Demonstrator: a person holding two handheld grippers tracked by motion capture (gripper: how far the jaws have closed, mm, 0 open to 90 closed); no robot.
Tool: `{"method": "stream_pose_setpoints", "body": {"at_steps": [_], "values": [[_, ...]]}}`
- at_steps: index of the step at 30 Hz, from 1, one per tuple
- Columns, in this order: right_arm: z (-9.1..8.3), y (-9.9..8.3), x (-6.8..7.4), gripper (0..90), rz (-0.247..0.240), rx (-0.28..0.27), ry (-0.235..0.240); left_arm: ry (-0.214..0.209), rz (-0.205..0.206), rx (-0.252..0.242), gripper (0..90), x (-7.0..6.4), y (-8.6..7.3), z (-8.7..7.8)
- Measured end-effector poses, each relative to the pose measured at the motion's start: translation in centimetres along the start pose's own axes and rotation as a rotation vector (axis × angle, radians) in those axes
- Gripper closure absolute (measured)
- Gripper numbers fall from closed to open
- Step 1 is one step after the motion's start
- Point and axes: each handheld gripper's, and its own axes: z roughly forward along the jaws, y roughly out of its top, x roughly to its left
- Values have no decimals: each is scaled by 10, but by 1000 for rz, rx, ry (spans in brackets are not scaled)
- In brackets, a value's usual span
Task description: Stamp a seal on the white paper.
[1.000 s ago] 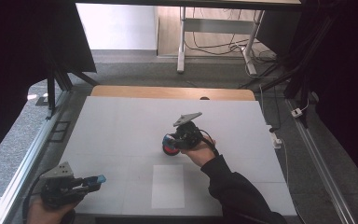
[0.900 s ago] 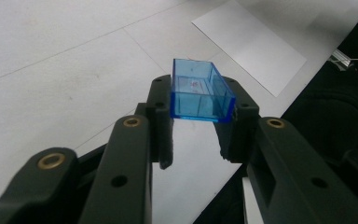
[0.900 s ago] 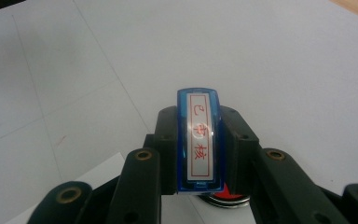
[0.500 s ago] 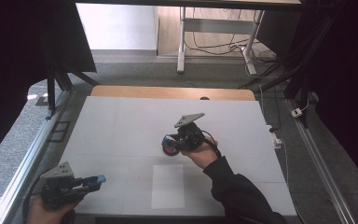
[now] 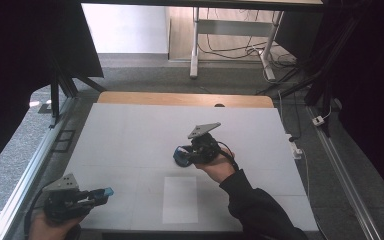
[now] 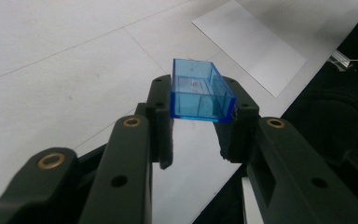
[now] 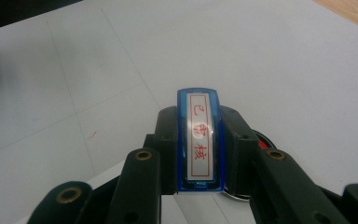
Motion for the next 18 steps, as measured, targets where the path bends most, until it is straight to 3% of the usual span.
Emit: {"method": "stream_pose_setpoints", "body": {"at_steps": [18], "values": [[-10,-4,13,702,-1,-26,33,0,-2,-1,687,0,0,0]]}}
